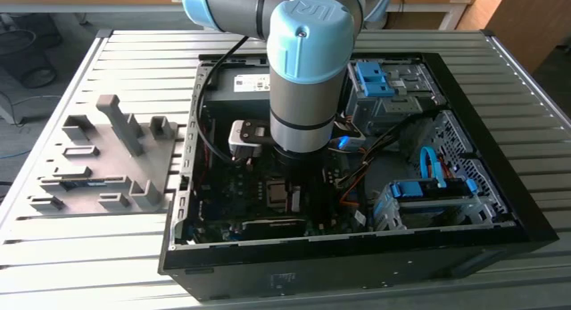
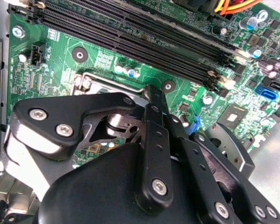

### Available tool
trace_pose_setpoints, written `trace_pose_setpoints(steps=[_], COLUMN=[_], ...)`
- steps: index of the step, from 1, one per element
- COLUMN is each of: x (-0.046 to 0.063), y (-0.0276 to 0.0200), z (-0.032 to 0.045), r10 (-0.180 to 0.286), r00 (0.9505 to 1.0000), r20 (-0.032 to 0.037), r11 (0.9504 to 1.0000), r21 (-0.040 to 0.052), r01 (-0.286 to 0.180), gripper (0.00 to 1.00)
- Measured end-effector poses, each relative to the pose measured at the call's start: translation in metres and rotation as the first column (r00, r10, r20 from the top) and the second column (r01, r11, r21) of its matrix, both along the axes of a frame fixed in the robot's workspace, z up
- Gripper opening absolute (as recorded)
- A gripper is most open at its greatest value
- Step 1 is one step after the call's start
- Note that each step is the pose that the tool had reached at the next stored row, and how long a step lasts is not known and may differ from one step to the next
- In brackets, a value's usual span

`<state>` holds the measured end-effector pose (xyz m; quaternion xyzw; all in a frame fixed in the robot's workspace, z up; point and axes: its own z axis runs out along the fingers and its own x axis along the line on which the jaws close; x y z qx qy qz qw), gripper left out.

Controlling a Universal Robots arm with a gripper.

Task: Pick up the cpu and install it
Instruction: 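Install the first cpu locking lever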

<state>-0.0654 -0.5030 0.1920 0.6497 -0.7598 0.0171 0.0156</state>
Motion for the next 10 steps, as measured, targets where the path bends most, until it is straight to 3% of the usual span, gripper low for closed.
trace_pose_setpoints(steps=[10], x=[0.0], y=[0.0], z=[0.0], r10=[0.0], r00=[1.0], r20=[0.0], r11=[1.0], r21=[0.0], r01=[0.0], gripper=[0.1])
